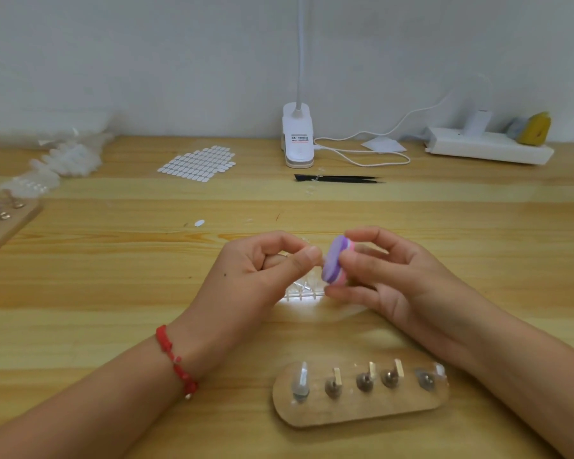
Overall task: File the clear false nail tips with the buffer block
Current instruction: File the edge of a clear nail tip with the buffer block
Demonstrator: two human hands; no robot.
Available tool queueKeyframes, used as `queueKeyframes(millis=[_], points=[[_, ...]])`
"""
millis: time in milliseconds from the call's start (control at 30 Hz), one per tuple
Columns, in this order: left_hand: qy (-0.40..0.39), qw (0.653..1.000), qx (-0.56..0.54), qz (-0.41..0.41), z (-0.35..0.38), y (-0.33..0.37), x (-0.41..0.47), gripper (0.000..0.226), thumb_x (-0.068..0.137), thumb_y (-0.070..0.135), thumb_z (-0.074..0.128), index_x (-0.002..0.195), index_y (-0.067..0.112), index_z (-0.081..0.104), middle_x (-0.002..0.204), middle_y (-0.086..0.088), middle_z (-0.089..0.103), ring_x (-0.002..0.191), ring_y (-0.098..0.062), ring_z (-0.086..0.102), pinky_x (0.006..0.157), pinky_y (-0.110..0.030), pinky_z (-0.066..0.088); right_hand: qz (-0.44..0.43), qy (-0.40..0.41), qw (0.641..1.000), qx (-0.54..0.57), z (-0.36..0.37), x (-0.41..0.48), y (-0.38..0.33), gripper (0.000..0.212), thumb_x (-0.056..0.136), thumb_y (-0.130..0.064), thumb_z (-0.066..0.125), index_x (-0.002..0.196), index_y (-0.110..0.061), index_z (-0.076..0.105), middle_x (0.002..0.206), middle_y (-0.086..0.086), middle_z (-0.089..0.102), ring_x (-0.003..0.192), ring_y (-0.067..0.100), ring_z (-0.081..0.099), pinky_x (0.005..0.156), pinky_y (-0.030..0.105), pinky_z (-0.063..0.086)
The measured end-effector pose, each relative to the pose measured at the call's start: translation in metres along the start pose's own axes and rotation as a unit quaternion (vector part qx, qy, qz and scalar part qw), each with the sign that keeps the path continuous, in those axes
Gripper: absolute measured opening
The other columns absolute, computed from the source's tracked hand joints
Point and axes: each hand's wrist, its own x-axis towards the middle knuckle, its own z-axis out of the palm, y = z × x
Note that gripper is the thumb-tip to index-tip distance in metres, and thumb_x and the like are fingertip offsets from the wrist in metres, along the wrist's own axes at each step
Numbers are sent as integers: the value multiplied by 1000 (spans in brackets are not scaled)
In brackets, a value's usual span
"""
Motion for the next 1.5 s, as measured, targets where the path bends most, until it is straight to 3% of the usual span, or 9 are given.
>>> queueKeyframes(millis=[133, 233, 467, 767, 1067, 1500], points=[[12, 1000, -7, 15, 0, 0, -1, 20, 75, 31, 63, 76, 12, 70, 47, 2, 25, 40, -7, 21, 40, -11, 25, -1, -36, 998, -58, -1, -1, 1, 23, 62, -5, 83, 81, -15, 74, 90, 16, 67, 75, 26, 71, 66, 33, 59], [20, 999, -25, 21, 0, -1, 0, 20, 74, 32, 63, 74, 14, 70, 47, 4, 36, 41, -6, 29, 43, -10, 29, -6, -18, 1000, -24, -3, 0, 1, 21, 62, -6, 80, 79, -17, 75, 84, 13, 67, 73, 23, 70, 66, 32, 59], [-25, 999, -12, 24, 2, -3, -2, 17, 85, 16, 61, 80, 1, 65, 46, 6, 46, 40, -2, 37, 44, -10, 32, -14, -12, 1000, -14, -3, 0, 3, 22, 61, -5, 78, 81, -15, 75, 81, 11, 69, 71, 22, 71, 66, 32, 59], [-17, 999, 3, 32, 1, -2, -1, 17, 81, 21, 64, 77, 5, 68, 48, 10, 45, 48, -2, 37, 49, -8, 32, -9, -38, 998, -41, -3, 0, 1, 20, 63, -6, 79, 79, -18, 75, 82, 10, 70, 72, 22, 71, 66, 31, 59], [-2, 999, 17, 35, 1, -1, -2, 15, 84, 13, 64, 73, 3, 68, 43, 10, 44, 44, -2, 37, 46, -8, 31, -1, -39, 998, -53, -4, 1, 0, 26, 61, -3, 86, 79, -17, 74, 83, 11, 69, 74, 24, 71, 67, 32, 59], [-4, 999, 22, 39, 1, 1, -3, 16, 84, 10, 63, 69, 5, 66, 43, 9, 42, 43, -3, 36, 48, -8, 32, 8, -60, 997, -43, -5, 1, 0, 23, 62, -4, 81, 80, -17, 76, 82, 9, 70, 71, 21, 71, 64, 30, 59]])
